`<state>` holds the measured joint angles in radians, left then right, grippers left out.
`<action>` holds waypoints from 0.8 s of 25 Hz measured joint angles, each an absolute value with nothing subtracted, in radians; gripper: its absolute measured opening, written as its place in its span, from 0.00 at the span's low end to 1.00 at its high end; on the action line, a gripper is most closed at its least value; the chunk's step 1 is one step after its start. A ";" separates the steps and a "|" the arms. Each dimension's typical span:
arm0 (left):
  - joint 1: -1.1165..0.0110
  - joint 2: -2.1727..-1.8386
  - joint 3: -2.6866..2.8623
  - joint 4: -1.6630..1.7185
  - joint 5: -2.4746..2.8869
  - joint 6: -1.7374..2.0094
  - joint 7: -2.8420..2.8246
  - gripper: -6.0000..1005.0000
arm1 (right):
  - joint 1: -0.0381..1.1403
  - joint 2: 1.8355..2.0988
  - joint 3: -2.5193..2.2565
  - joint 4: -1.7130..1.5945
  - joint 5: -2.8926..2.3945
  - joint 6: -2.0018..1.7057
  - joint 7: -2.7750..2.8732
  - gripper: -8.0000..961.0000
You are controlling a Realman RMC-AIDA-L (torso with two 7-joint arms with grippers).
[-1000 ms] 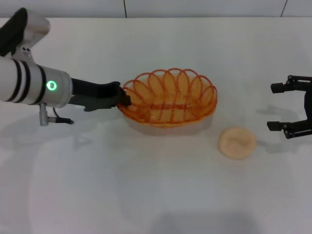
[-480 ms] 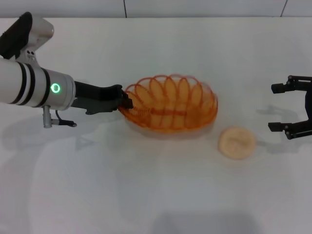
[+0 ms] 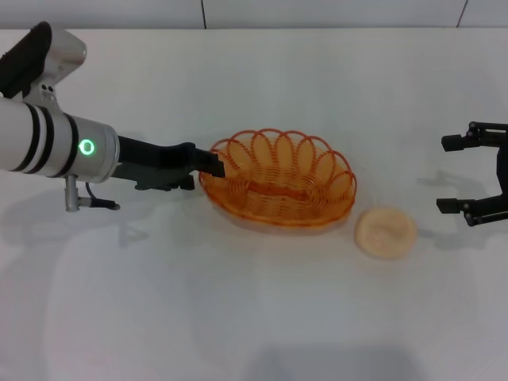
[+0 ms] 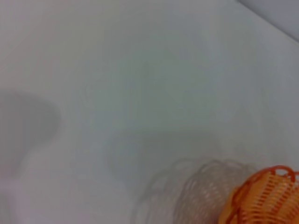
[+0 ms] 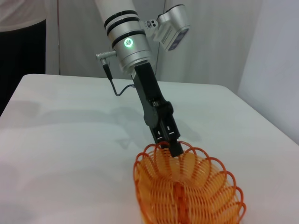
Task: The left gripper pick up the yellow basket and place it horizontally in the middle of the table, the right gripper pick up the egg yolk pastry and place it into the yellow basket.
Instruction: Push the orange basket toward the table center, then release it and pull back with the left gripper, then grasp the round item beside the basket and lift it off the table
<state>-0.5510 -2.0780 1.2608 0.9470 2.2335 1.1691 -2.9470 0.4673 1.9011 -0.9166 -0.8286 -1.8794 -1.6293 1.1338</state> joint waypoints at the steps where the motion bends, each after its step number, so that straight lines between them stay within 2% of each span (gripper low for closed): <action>1: -0.552 -2.077 1.260 0.950 2.242 1.175 -2.946 0.50 | 0.467 1.902 -0.916 -0.829 -1.879 -1.629 1.135 0.91; 9: -0.511 -2.045 1.227 1.080 2.279 1.226 -2.849 0.82 | 0.458 1.910 -0.912 -0.830 -1.876 -1.629 1.162 0.91; 16: -0.490 -2.040 1.020 1.117 2.210 1.379 -2.470 0.84 | 0.441 1.936 -0.911 -0.839 -1.875 -1.629 1.218 0.91; 18: -0.480 -2.038 0.899 1.117 2.124 1.511 -2.178 0.85 | 0.441 1.936 -0.911 -0.839 -1.875 -1.629 1.218 0.91; 20: -0.471 -2.037 0.851 1.117 2.086 1.574 -2.035 0.85 | 0.425 1.956 -0.911 -0.841 -1.876 -1.629 1.227 0.91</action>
<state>-0.4708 -2.0368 0.8509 1.1172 2.0861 1.5741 -2.0354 0.4248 1.9556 -0.9111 -0.8406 -1.8762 -1.6290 1.2273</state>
